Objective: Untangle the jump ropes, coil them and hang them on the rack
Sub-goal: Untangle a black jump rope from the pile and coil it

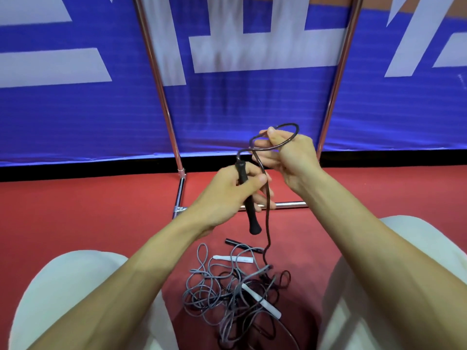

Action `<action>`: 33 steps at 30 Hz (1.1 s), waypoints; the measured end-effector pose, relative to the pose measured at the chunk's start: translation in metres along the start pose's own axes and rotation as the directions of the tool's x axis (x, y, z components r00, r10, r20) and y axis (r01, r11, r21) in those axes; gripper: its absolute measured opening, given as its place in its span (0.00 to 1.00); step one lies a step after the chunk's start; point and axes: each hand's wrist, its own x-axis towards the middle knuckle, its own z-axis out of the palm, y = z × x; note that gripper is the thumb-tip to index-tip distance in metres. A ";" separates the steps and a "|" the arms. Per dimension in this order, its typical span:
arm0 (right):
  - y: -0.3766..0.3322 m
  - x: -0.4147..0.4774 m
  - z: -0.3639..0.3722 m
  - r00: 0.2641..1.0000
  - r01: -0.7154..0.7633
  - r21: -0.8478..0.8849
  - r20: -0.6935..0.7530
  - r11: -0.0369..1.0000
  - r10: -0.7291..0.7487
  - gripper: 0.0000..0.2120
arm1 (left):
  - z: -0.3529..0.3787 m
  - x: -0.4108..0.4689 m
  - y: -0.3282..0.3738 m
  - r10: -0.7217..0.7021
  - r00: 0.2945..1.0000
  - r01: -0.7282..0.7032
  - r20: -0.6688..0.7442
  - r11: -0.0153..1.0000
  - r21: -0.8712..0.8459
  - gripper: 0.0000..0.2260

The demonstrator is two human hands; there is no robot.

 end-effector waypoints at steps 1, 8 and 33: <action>0.004 -0.002 0.002 0.999 -0.006 -0.113 0.040 0.994 0.011 0.08 | -0.002 0.001 0.003 0.016 0.998 -0.020 -0.069 0.998 -0.066 0.07; 0.025 -0.012 0.005 0.809 0.090 -0.665 0.483 0.741 0.335 0.15 | -0.034 0.005 0.019 -0.014 0.879 -0.254 -0.478 0.833 -0.492 0.05; -0.009 -0.011 -0.003 0.987 0.062 0.325 0.120 0.944 -0.106 0.04 | -0.023 -0.003 0.003 -0.142 0.989 0.140 0.036 0.988 0.071 0.09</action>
